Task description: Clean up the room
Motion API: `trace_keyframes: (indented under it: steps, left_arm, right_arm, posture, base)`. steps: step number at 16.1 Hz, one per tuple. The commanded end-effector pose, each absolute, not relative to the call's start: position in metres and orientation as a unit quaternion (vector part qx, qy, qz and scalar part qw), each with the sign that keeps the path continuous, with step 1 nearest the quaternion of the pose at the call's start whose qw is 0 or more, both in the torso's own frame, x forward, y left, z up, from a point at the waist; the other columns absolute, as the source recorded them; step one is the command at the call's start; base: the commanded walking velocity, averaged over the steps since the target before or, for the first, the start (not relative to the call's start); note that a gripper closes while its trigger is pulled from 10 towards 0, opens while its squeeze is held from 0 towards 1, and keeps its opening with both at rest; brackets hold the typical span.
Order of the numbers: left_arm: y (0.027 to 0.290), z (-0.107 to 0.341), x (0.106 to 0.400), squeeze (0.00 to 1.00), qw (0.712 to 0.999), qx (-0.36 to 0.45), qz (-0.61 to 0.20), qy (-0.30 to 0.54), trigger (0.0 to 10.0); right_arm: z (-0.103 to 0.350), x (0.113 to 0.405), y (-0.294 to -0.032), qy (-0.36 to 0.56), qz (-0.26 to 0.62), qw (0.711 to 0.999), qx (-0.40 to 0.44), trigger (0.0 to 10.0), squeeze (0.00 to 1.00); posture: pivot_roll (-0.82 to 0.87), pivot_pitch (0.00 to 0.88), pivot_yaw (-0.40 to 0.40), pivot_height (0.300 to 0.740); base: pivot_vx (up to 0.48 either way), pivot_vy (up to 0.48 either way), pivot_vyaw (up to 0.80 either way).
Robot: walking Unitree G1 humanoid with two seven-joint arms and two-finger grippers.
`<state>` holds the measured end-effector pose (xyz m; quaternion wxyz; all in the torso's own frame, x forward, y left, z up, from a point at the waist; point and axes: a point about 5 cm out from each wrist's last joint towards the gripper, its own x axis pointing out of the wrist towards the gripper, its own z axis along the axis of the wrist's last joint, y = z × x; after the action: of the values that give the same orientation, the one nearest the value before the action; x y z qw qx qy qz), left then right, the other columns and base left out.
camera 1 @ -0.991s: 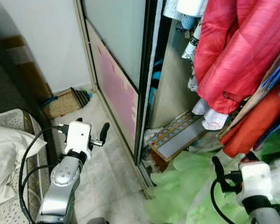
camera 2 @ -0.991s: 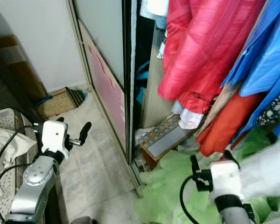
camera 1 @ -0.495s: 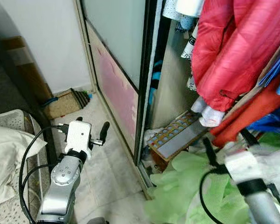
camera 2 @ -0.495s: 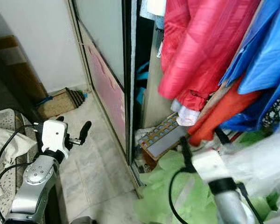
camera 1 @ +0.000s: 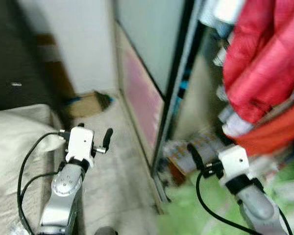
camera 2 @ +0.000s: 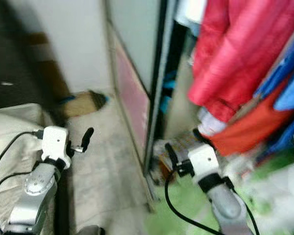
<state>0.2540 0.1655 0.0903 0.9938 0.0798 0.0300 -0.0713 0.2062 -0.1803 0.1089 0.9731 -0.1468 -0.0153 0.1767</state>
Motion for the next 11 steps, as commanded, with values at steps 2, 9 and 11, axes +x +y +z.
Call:
trace_keyframes:
  steps: [2, 9, 11]
  left_arm:
    - [0.168, 0.090, 0.253, 0.00, 0.994, 0.085, -0.060, 0.032, 10.0]
    - [0.171, 0.083, 0.252, 0.00, 0.993, 0.108, -0.035, 0.044, 10.0]
    - [0.175, 0.091, 0.255, 0.00, 0.994, 0.097, -0.024, 0.032, 10.0]
  right_arm:
    - [0.112, 0.209, -0.172, -0.012, 0.194, 0.973, -0.121, 10.0, 0.00]
    - [0.113, 0.233, -0.177, 0.028, 0.170, 0.983, -0.059, 10.0, 0.00]
    - [0.117, 0.243, -0.174, 0.024, 0.141, 0.989, -0.036, 10.0, 0.00]
  posture:
    - [-0.05, 0.009, -0.051, 0.740]
    - [-0.05, 0.000, -0.009, 0.740]
    - [-0.02, 0.000, -0.030, 0.740]
  base:
    - [0.000, 0.000, 0.80]
    - [0.000, 0.000, 0.80]
    - [0.000, 0.000, 0.80]
